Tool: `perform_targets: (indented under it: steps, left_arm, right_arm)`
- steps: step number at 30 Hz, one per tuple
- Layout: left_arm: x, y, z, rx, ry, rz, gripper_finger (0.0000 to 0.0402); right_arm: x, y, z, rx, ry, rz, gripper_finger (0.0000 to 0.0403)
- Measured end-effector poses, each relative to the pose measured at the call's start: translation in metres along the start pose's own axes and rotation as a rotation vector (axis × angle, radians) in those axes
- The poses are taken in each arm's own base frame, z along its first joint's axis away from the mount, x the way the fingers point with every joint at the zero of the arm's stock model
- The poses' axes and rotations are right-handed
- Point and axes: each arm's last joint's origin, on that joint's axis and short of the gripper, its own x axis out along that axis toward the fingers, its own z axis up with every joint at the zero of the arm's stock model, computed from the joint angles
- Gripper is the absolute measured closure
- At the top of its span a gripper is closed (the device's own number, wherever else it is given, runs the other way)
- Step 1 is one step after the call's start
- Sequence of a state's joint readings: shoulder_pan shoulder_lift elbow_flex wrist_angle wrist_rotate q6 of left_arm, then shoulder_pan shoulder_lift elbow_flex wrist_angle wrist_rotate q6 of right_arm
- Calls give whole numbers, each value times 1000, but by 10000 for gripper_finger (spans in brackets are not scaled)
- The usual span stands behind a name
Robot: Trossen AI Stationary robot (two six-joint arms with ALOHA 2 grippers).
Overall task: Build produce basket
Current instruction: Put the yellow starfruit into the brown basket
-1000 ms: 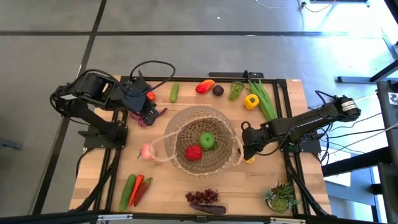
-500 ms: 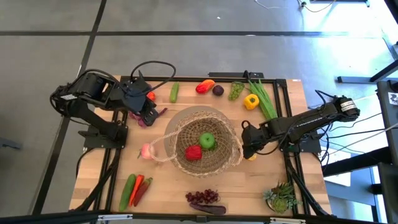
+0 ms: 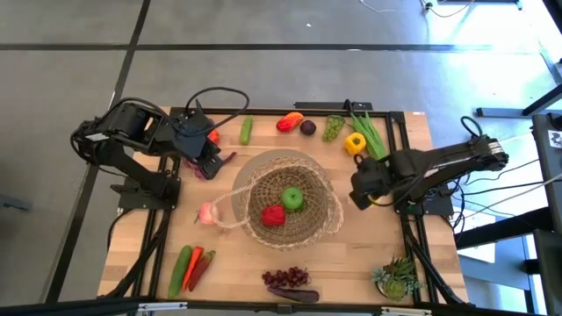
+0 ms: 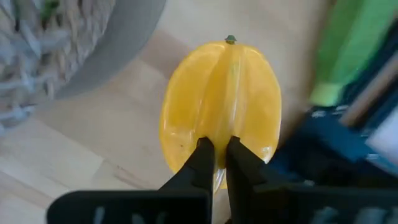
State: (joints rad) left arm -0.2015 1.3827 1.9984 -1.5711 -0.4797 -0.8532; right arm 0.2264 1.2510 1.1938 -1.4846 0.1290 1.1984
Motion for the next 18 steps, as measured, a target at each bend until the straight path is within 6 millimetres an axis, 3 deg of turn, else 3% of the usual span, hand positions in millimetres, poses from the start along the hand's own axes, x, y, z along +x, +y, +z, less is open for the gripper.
perform_targets:
  steps: [10,18]
  left_arm:
    - [-1,-1,-1,9,2,-7,332]
    - [1,-3,-1,11,4,-3,332]
  right_arm:
    - [-74,-8,16,-18,-349,68,392]
    - [-112,-10,27,-12,-640,116,392]
